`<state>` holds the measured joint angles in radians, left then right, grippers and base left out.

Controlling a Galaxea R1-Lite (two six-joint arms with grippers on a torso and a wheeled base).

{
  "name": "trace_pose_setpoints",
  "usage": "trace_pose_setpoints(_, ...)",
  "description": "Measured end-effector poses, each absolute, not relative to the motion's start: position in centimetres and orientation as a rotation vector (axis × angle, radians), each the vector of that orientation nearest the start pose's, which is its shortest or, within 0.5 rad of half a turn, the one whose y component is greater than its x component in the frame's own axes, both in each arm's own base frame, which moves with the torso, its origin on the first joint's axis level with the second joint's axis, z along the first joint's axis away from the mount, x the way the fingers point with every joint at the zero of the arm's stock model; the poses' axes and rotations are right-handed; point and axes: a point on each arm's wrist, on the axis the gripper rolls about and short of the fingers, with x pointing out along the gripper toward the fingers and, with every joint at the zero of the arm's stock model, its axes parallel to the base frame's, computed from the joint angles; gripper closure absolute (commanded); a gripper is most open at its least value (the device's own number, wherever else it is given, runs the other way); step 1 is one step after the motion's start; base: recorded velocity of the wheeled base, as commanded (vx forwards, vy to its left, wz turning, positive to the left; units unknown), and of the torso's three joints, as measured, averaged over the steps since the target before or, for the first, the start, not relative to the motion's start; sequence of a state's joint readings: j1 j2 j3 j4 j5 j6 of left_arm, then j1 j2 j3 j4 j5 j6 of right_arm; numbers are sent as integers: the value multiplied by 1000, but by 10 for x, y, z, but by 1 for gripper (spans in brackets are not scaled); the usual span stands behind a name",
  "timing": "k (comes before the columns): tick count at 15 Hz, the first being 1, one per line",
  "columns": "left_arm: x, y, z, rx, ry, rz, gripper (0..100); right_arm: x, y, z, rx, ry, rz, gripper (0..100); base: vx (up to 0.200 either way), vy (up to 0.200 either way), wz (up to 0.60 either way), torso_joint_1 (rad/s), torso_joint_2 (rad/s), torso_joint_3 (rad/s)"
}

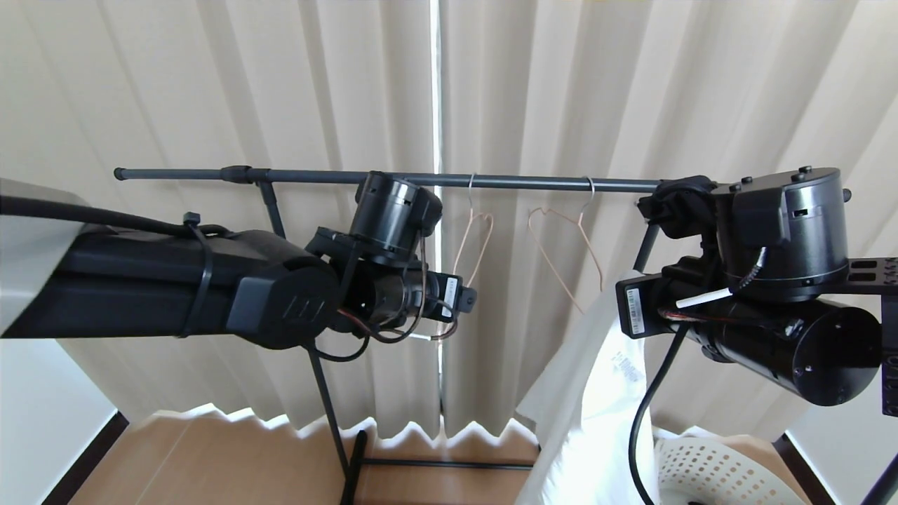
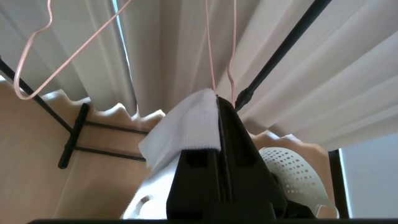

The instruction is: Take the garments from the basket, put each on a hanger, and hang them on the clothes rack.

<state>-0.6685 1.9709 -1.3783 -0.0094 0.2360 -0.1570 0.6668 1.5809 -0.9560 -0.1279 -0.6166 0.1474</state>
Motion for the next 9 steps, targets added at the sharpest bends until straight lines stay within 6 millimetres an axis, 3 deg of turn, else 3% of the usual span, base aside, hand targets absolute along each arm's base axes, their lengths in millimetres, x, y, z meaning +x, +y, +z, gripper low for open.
trace_pose_setpoints(9, 376, -269, 160, 133, 503, -361, 0, 225, 161, 211, -154, 402, 19, 100, 0, 0, 0, 0, 0, 0)
